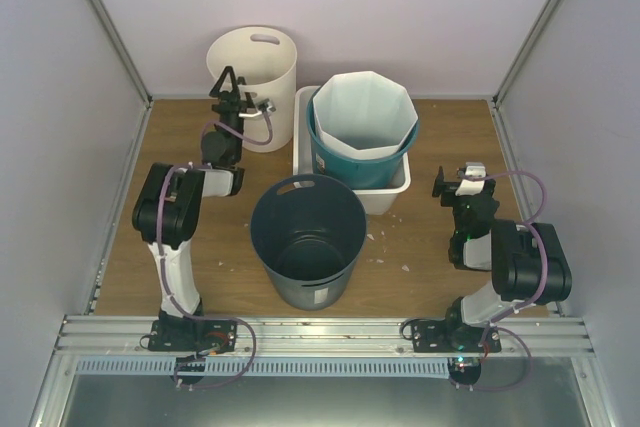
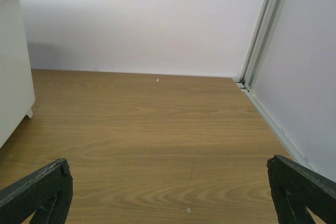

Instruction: Turn the large container upside down

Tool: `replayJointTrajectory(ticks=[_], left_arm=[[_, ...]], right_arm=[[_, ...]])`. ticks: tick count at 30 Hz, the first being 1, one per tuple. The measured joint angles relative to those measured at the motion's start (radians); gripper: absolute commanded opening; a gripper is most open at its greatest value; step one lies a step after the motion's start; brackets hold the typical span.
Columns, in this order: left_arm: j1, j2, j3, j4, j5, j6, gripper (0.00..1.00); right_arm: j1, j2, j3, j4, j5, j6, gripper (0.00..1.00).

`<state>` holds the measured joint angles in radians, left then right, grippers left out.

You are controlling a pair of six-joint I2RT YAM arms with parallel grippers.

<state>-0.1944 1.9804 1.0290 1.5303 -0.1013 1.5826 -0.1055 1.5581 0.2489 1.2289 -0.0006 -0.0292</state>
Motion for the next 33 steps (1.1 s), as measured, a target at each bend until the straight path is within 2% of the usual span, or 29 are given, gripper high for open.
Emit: replayJointTrajectory(ticks=[4, 7, 9, 18, 25, 31, 33], left_arm=[[0.000, 0.046, 0.052, 0.000, -0.021, 0.000, 0.81], [0.000, 0.058, 0.055, -0.001, -0.032, 0.001, 0.64], [0.000, 0.060, 0.055, -0.004, -0.037, 0.002, 0.60], [0.004, 0.059, 0.067, -0.009, -0.039, -0.003, 0.65], [0.007, 0.088, 0.158, -0.009, -0.047, 0.000, 0.66], [0.007, 0.093, 0.172, -0.010, -0.053, -0.001, 0.66], [0.007, 0.093, 0.178, -0.010, -0.053, -0.001, 0.61]], right_arm=[[0.000, 0.000, 0.000, 0.000, 0.000, 0.000, 1.00], [0.000, 0.000, 0.000, 0.000, 0.000, 0.000, 1.00], [0.000, 0.000, 0.000, 0.000, 0.000, 0.000, 1.00], [0.000, 0.000, 0.000, 0.000, 0.000, 0.000, 1.00], [0.000, 0.000, 0.000, 0.000, 0.000, 0.000, 1.00], [0.000, 0.000, 0.000, 0.000, 0.000, 0.000, 1.00], [0.000, 0.000, 0.000, 0.000, 0.000, 0.000, 1.00]])
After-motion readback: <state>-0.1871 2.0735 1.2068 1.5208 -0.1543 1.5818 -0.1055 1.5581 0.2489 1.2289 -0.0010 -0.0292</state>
